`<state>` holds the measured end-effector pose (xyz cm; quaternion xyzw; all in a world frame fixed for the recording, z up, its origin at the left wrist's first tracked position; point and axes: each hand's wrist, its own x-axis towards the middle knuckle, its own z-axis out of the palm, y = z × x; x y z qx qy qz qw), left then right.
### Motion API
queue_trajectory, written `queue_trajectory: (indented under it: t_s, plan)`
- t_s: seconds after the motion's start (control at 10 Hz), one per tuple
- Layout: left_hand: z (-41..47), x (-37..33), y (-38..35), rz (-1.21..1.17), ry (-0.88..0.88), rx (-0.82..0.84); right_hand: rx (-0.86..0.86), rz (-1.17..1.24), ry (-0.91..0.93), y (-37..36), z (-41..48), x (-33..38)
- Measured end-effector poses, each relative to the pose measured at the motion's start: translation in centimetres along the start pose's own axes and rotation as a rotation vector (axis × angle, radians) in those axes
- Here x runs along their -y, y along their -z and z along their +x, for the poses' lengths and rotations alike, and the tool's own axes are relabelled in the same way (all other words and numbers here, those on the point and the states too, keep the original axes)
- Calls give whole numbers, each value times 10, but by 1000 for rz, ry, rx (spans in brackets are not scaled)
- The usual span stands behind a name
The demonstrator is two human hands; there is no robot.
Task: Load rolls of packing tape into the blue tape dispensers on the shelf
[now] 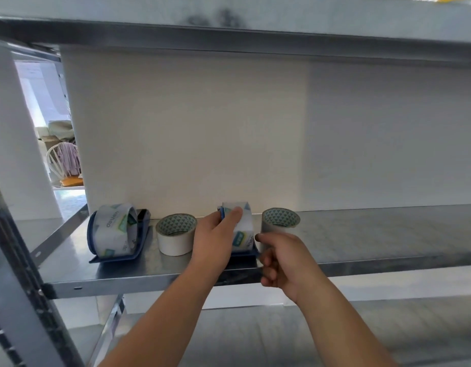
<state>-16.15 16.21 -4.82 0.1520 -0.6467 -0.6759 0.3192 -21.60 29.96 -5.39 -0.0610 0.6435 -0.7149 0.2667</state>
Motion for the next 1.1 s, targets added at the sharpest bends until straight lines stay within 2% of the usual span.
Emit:
queue_trajectory:
  t_s: [0.4,0.6,0.9,1.1]
  plan:
    - [-9,3,6,111,-94,-17,12,25,21,0,0,-7]
    - [-22,6,7,197,-199,-94,51,118,-57,5,0,-7]
    - [-56,3,-2,187,-247,-169,182,226,-68,11,-8,-4]
    - [-88,13,-1,195,-263,-184,341,417,13,22,-20,-18]
